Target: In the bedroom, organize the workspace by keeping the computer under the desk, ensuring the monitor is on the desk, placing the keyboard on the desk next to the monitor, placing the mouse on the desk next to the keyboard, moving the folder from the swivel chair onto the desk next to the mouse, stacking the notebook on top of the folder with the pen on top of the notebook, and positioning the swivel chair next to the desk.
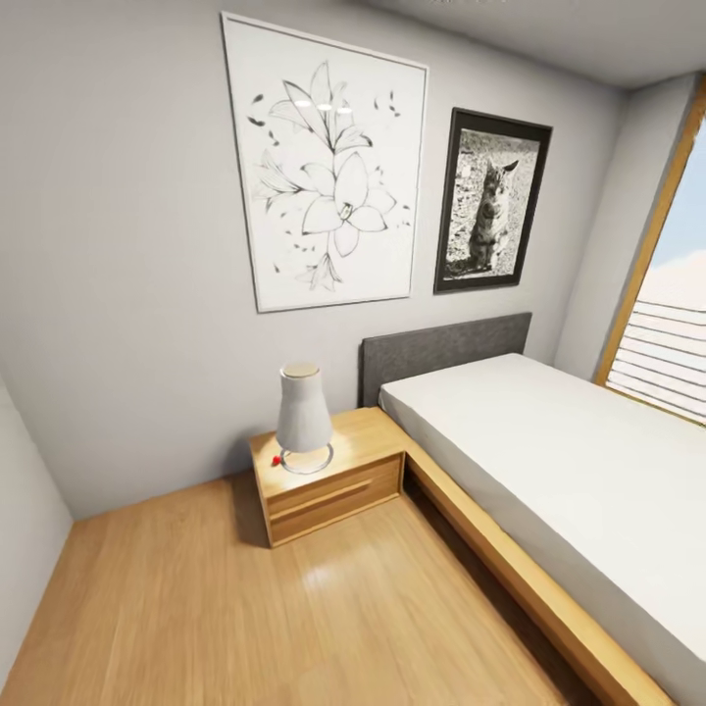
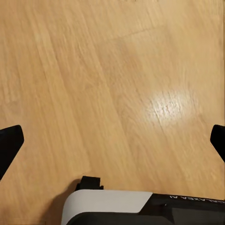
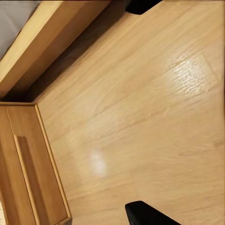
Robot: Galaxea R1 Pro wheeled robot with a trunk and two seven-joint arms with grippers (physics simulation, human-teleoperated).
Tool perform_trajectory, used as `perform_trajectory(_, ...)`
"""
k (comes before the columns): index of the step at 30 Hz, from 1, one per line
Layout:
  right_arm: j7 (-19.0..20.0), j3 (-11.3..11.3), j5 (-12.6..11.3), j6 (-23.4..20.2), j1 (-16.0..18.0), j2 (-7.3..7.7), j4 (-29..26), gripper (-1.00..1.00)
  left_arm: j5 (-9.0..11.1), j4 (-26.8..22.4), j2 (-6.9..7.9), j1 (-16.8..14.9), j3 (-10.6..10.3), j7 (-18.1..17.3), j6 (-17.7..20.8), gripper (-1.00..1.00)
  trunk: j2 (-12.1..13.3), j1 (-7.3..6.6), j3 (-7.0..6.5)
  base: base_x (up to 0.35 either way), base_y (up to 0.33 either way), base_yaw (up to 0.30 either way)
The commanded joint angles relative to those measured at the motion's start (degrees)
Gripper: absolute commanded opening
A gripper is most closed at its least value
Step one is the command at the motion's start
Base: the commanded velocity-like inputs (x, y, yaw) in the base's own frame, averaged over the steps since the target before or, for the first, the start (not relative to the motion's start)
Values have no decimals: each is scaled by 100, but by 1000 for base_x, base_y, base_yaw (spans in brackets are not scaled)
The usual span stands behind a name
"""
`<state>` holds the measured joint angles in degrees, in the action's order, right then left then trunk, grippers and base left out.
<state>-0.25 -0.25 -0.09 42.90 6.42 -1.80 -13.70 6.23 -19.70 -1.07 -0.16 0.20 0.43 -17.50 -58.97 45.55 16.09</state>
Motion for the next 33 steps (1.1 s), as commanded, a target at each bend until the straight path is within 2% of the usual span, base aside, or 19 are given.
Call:
perform_trajectory(1,-2,-2,-1,17,6,-2,6,100,39,1,-3,-2,3,1,-23,100,-5,0,7,0,0,-289)
perform_trajectory(9,-2,-1,5,17,6,-9,0,100,44,68,-1,-2,2,1,-287,100,-5,0,9,42,0,-296)
perform_trajectory(14,-2,-1,9,17,5,-13,-1,100,40,222,-7,-2,-9,1,-311,100,-5,0,18,271,0,-299)
perform_trajectory(27,-2,-1,9,10,14,-6,7,100,44,261,-1,-2,-11,1,-315,100,-5,0,45,316,0,-299)
perform_trajectory(33,0,-1,9,8,17,3,13,100,37,273,1,-2,-11,-7,-323,100,-5,0,47,45,0,-300)
